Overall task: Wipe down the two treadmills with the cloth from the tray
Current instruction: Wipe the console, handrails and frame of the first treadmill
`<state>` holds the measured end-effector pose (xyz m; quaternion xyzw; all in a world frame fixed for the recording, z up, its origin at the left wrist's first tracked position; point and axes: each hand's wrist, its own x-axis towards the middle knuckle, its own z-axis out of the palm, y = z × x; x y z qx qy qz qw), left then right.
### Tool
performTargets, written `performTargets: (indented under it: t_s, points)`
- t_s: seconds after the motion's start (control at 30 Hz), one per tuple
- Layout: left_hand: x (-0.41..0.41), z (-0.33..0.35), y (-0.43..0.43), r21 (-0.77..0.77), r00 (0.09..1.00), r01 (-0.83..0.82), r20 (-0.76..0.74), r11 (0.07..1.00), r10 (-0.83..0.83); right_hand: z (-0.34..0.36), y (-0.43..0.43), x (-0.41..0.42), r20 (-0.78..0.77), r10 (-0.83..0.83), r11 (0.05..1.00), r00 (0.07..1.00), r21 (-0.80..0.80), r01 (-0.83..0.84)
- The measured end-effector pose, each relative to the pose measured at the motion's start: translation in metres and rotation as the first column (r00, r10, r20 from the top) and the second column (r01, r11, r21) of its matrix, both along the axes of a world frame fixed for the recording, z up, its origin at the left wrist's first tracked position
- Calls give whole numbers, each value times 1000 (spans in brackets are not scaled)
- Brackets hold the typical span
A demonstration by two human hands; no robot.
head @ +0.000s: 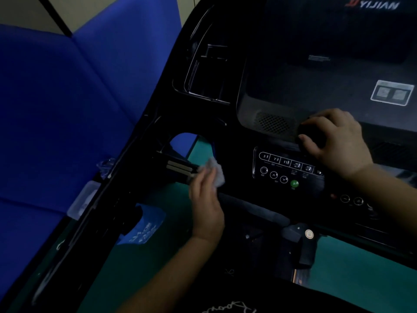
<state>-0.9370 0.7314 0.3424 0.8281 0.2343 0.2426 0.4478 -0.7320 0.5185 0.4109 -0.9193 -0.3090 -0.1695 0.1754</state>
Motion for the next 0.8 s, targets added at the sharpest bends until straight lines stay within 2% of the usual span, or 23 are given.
performTargets:
  t_s: [0.07,0.13,0.17,0.27,0.33,0.4,0.43,0.57,0.63,0.73,0.8]
  points:
    - [-18,0,-10,-150,999,39,18,988,-36,1,0,-1,-7,-2,1000,1000,2,2]
    - [-26,5,-2,-350,991,-137,-41,927,131,1,1,-2,-10,-4,1000,1000,5,4]
    - [-27,5,7,-449,968,-251,-100,858,231,2,1,-2,-13,-4,1000,1000,6,4]
    - [-8,14,43,-672,844,-497,-227,550,485,3,1,-3,-8,3,1000,1000,-7,-3]
    - [15,12,58,-738,807,-500,-208,454,552,3,1,-4,-6,2,1000,1000,-13,-2]
    - [39,6,58,-807,812,-439,-168,395,559,3,1,-5,-12,-6,1000,1000,-14,6]
    - [48,-1,52,-820,814,-429,-168,379,556,4,1,-5,-15,-8,1000,1000,-14,8]
    - [51,-18,-4,-779,819,-465,-199,419,539,4,1,-5,-24,4,1000,1000,-19,-5]
    - [43,-8,-44,-773,862,-438,-215,460,459,3,0,-5,-22,2,1000,1000,-24,-3]
    - [23,3,-101,-753,941,-317,-173,577,291,3,0,-5,-16,13,1000,1000,-24,-14]
    - [8,3,-113,-756,969,-236,-140,610,202,3,0,-4,-19,21,1000,1000,-19,-21]
